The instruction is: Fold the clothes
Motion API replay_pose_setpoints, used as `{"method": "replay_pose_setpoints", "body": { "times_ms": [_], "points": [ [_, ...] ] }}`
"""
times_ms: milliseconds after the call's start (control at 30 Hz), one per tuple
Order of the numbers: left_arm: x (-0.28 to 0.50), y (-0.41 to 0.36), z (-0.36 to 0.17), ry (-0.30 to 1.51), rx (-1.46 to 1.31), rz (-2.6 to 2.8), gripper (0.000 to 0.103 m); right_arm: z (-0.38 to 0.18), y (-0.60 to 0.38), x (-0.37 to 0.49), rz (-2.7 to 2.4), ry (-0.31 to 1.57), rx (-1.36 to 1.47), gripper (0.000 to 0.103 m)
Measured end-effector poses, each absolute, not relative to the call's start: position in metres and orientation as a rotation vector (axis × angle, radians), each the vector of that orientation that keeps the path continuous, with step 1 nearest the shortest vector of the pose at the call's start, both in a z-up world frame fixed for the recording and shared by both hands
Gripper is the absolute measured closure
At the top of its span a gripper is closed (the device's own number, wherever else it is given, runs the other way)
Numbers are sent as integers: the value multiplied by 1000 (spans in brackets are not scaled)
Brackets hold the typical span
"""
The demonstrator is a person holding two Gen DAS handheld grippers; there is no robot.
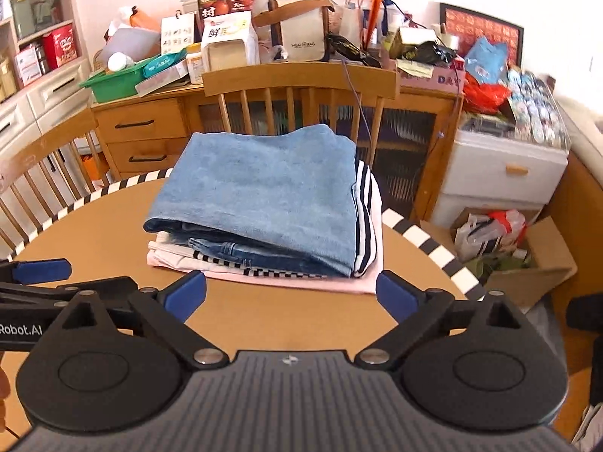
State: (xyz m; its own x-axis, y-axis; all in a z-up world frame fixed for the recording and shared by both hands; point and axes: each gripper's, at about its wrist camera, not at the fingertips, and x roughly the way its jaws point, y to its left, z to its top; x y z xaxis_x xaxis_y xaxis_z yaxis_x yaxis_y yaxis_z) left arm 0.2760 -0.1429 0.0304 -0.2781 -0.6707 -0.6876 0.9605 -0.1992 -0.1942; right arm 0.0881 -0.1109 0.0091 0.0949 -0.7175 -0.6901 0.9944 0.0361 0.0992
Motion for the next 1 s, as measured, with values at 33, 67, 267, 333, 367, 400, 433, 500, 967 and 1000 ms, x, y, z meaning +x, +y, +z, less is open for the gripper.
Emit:
{"method": "replay_pose_setpoints", "body": {
  "times_ms": [33,67,267,333,367,400,433,500,967,1000],
  "points": [
    [276,-141,33,730,553,-1745,0,9,-110,88,-1415,533,655,6],
    [276,-140,34,728,552,-1748,0,10,-109,87,-1417,534,651,6],
    [274,-141,33,713,550,-1758,2,8,-111,85,-1408,548,653,6],
    [275,-142,32,729,543,-1766,3,7,-112,84,-1403,547,658,6],
    [275,-143,31,738,539,-1767,3,6,-113,84,-1402,546,661,6],
    [275,-144,30,747,535,-1767,3,6,-113,83,-1400,545,665,6],
    [275,-145,29,756,531,-1768,3,6,-113,83,-1399,546,666,6],
    [275,-146,26,767,533,-1755,2,5,-114,82,-1397,552,667,6],
    [269,-150,21,748,572,-1689,0,2,-114,74,-1371,540,698,6],
    [269,-149,21,743,576,-1689,0,3,-113,74,-1367,540,699,6]
  ]
}}
